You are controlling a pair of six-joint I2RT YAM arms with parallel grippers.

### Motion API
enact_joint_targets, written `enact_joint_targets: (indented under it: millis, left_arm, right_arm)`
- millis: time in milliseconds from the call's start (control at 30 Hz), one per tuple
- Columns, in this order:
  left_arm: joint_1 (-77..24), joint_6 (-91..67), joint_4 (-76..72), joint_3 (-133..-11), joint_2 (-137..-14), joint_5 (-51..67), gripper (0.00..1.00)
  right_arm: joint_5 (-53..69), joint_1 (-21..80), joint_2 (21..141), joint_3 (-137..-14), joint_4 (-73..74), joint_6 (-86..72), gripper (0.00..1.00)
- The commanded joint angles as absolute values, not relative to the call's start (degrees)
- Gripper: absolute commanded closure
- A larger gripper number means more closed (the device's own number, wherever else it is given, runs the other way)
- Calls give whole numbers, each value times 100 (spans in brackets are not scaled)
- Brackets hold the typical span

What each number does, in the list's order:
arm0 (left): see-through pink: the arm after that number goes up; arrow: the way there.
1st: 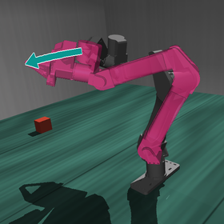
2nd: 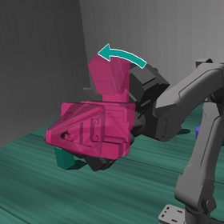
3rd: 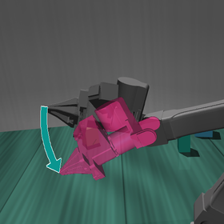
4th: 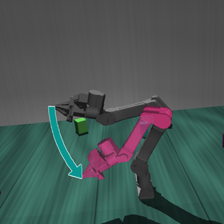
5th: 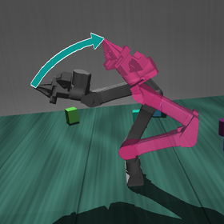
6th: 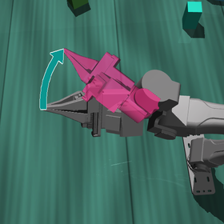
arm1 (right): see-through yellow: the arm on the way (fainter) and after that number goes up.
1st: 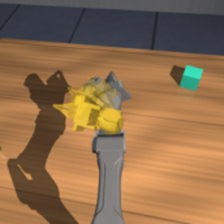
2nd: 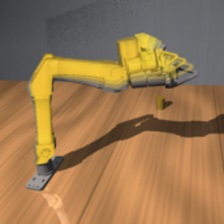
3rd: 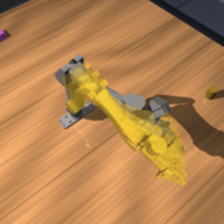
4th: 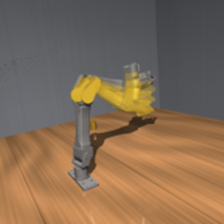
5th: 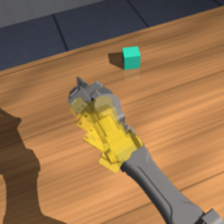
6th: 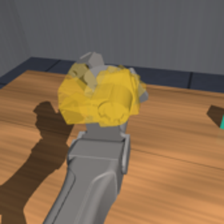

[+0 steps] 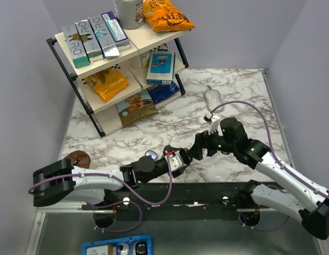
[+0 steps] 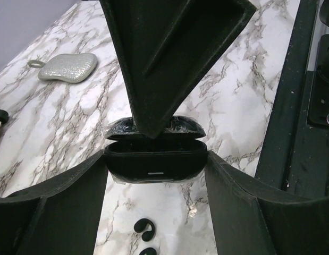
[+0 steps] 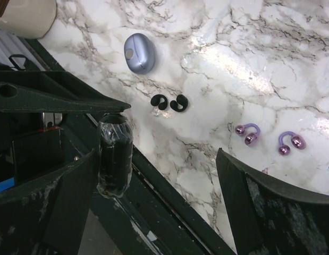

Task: Insert the wireless bluetooth earbuds into the charging case
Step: Open the charging case.

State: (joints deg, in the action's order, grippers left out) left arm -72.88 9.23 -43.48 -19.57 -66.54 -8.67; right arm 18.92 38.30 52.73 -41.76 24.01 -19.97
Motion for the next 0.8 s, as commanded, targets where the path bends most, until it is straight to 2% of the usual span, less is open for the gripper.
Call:
enact_joint_targets:
  millis: [0,300,433,533,633,767]
  left_arm:
    - [-7356,958,-4553,-1890,-6504,-993,100]
    - [-7374,914,-4562,-1793,-6416,-1125,100]
    - [-7400,870,-4614,-1775,-6407,-1283,100]
    - [-7400,853,-4649,-1793,-6434,-1362,100]
    - [-7409,870,-4649,-1889,-6495,-1380,100]
    - [-7418,879,-4702,-1916,-6495,-1389,100]
  right_arm:
    - [1547,3858,5151,-4228,2654,-2048,1]
    - [1564,3858,4843,-4350,2655,-2039,1]
    - [1845,3858,4755,-4359,2382,-2065,5]
    - [2056,3858,4798,-4272,2093,-2179,11]
    - [2328,3858,4904,-4158,1872,-2338,21]
    - [2320,3858,4992,-4026,1758,-2434,27]
